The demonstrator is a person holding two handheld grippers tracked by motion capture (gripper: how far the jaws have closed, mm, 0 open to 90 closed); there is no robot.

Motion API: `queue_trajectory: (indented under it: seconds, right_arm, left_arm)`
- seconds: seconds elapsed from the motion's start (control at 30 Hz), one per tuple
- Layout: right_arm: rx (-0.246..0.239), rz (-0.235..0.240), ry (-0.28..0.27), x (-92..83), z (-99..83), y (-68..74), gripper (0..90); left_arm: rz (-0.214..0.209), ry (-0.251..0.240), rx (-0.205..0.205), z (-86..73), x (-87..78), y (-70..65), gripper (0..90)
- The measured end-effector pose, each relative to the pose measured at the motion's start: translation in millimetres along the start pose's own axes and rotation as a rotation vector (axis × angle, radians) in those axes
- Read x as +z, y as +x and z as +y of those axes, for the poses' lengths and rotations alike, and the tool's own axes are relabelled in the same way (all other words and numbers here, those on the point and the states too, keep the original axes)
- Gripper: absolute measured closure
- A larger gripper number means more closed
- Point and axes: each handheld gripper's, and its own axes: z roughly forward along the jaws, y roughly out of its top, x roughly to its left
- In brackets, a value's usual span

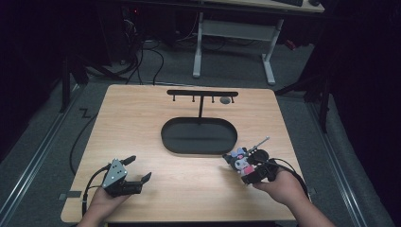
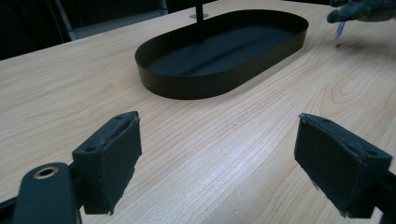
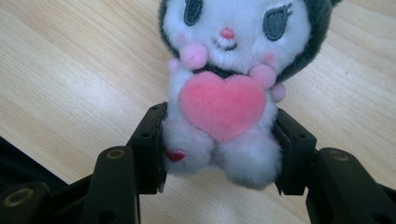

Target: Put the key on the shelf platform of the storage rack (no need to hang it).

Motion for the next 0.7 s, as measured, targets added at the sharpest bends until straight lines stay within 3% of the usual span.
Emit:
queue_trajectory:
  seconds: [0.3, 0.53, 0.6, 0.7]
  right_arm:
    - [-0.016, -0.003, -0.018, -7.0, 11.1, 0.2, 46.5]
    - [-0.012, 0.01, -0.032, -8.4, 22.8, 0.3, 46.6]
    - [-0.021, 0.012, -0.03, -7.9, 26.6, 1.7, 46.6]
    - [-0.035, 0.007, -0.031, -7.4, 33.1, 2.8, 46.6]
  left_arm:
    - [-0.035, -0.054, -0.037, 0.5, -2.6, 3.0, 17.1]
    - [-0.017, -0.106, -0.03, 1.4, -6.7, 4.0, 20.2]
    - [-0.016, -0.098, -0.035, 1.2, -6.5, 4.8, 20.2]
    - [-0.039, -0.073, 0.006, -0.3, -6.4, 3.8, 15.7]
